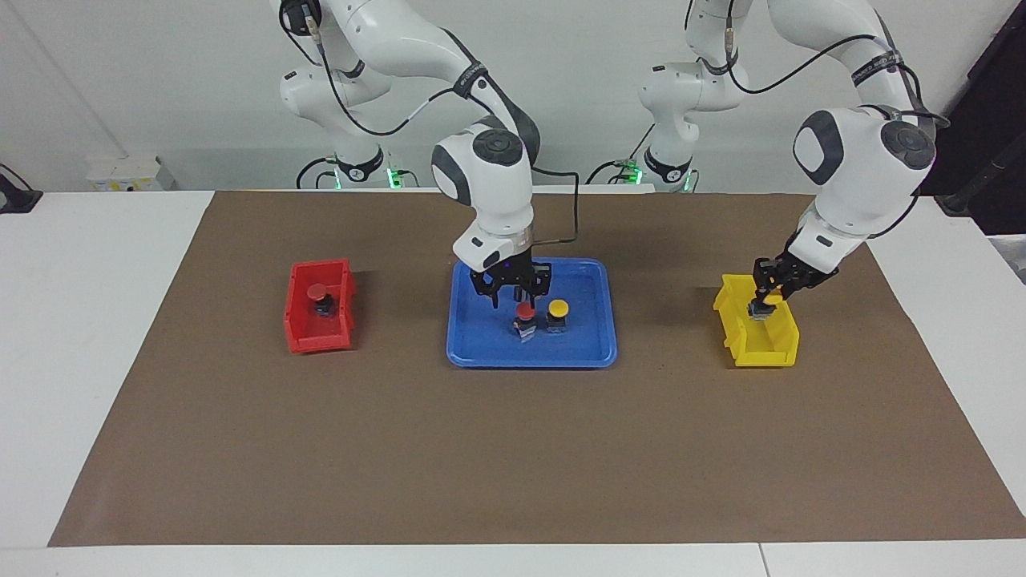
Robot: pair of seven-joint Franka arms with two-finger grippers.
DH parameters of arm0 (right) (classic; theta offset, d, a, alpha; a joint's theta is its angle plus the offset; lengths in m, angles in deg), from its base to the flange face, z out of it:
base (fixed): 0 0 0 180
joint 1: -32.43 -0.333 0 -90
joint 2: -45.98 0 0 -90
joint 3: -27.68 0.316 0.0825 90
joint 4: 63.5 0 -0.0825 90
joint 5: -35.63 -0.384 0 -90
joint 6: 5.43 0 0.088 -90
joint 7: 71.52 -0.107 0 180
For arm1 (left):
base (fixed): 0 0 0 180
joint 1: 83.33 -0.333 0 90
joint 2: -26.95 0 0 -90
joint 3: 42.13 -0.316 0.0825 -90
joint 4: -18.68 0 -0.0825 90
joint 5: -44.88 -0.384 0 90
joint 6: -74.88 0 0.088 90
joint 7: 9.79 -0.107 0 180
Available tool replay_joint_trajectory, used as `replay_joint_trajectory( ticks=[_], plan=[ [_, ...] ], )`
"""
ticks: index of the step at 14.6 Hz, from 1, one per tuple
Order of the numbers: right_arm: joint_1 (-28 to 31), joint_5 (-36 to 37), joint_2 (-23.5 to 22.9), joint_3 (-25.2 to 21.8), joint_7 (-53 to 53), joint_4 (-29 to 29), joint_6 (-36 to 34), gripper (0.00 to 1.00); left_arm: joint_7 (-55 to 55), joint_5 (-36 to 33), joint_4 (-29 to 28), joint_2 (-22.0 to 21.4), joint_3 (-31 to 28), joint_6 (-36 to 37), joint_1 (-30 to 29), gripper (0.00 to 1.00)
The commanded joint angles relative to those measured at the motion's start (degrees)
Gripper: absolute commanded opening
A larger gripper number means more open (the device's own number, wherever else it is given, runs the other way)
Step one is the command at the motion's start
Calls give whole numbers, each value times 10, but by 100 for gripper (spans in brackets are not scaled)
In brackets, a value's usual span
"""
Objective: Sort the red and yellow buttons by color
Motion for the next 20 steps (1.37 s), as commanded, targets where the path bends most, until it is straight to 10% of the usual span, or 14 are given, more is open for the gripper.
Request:
replay_joint_trajectory(
  ticks=[1, 11, 14, 20],
  plan=[
    [-5, 21, -19, -1, -12, 9, 9, 68, -14, 5, -57, -30, 6, -30, -15, 1],
    [-14, 30, -36, -1, -15, 5, 42, 65, -40, 5, -135, -32, 7, -109, -28, 1],
    [-14, 33, -36, -1, -13, 2, 41, 41, -45, 5, -135, -32, 7, -107, -29, 41],
    [22, 33, -36, -2, 6, 112, -88, 13, -39, 5, -121, -31, 7, -98, -22, 62]
  ],
)
